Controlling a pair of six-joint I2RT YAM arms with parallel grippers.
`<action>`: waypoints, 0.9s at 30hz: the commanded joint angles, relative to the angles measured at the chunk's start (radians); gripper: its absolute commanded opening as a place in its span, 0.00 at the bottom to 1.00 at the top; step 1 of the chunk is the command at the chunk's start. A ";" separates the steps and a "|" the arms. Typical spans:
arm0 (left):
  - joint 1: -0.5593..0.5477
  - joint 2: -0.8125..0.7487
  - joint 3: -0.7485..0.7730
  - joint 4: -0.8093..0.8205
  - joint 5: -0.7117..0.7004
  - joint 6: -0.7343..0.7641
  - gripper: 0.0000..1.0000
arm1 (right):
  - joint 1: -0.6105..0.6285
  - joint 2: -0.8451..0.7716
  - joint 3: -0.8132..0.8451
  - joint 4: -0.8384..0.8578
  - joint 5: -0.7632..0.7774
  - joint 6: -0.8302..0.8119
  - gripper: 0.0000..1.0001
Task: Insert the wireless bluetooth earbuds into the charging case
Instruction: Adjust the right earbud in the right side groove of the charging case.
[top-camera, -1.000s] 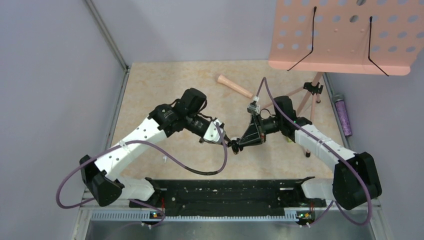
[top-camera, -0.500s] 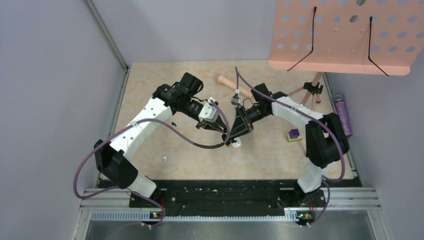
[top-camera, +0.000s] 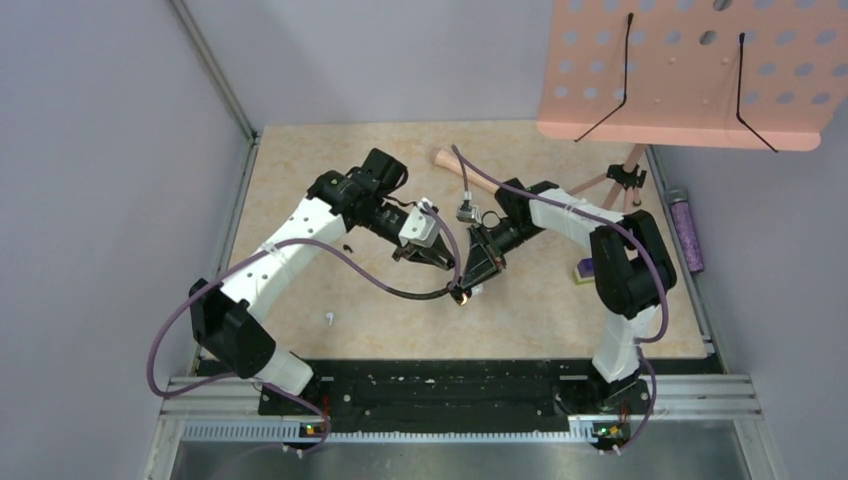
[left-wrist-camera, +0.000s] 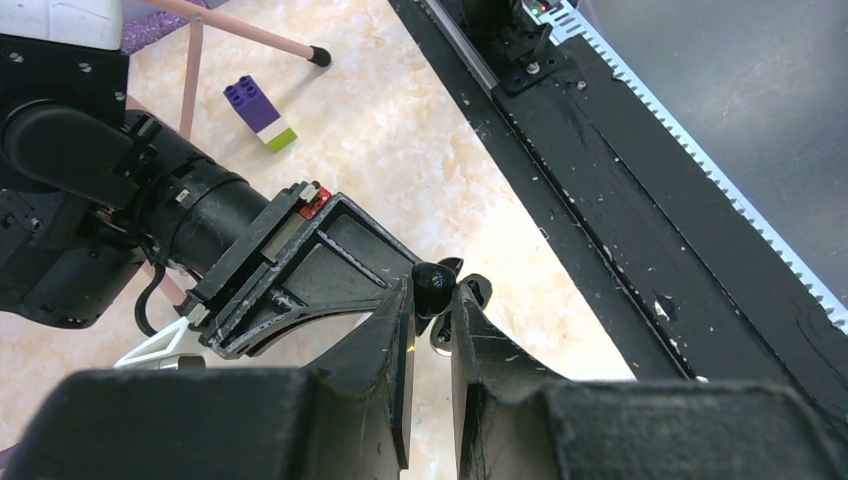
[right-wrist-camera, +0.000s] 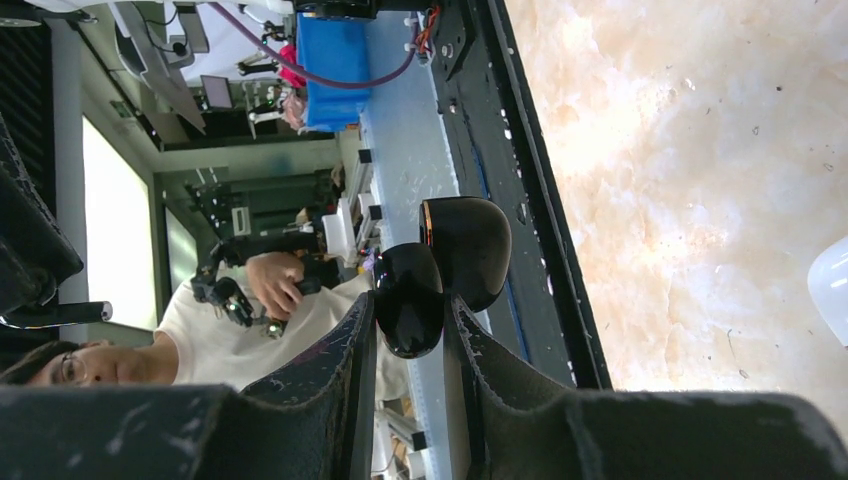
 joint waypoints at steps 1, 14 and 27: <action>-0.022 -0.008 -0.007 -0.010 -0.011 0.039 0.00 | 0.010 -0.004 0.042 -0.043 -0.024 -0.079 0.00; -0.100 0.083 0.071 -0.283 -0.013 0.357 0.00 | 0.010 -0.019 0.054 -0.042 0.008 -0.073 0.00; -0.149 0.212 0.185 -0.418 -0.087 0.484 0.00 | 0.010 -0.101 0.004 0.013 0.030 -0.007 0.00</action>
